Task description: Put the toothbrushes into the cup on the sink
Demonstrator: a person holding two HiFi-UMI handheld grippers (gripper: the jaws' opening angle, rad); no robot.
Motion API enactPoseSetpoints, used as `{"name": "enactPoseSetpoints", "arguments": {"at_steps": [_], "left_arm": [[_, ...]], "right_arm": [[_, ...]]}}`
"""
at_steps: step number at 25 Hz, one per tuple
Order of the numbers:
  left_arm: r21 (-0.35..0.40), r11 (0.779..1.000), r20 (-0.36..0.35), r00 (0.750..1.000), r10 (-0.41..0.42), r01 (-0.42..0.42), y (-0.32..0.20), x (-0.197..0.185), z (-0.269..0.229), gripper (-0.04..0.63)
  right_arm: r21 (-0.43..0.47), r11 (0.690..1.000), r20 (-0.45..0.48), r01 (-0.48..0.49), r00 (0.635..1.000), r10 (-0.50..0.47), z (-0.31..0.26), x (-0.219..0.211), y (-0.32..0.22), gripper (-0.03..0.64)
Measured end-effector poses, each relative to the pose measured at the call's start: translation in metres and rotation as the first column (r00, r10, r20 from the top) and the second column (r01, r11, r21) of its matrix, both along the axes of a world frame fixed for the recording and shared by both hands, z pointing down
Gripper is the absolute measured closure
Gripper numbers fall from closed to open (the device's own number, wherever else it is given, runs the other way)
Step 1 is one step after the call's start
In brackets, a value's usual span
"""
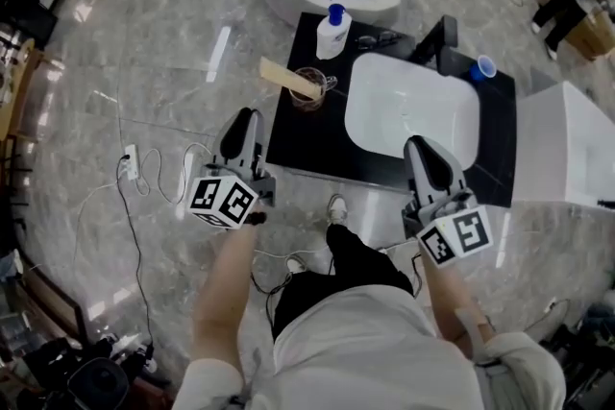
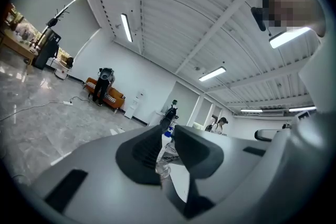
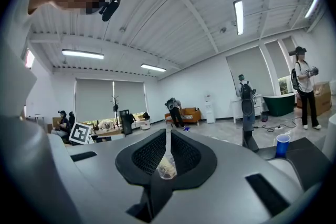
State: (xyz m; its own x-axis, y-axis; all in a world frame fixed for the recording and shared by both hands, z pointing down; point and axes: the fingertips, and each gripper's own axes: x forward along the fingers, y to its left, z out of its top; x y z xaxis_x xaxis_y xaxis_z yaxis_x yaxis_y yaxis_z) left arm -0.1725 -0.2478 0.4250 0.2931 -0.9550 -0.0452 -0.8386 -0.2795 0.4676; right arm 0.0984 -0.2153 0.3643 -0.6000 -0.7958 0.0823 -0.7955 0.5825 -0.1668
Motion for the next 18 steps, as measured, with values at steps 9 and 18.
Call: {"name": "enactPoseSetpoints", "arguments": {"at_steps": [9, 18], "left_arm": [[0.014, 1.000, 0.031, 0.999, -0.026, 0.025, 0.063, -0.020, -0.019, 0.577], [0.059, 0.998, 0.063, 0.998, -0.030, 0.026, 0.098, -0.024, -0.057, 0.594]], "right_arm": [[0.076, 0.997, -0.017, -0.022, 1.000, 0.024, -0.035, 0.000, 0.032, 0.566], [0.082, 0.997, -0.035, -0.013, 0.999, 0.016, -0.047, -0.002, 0.071, 0.566]]}}
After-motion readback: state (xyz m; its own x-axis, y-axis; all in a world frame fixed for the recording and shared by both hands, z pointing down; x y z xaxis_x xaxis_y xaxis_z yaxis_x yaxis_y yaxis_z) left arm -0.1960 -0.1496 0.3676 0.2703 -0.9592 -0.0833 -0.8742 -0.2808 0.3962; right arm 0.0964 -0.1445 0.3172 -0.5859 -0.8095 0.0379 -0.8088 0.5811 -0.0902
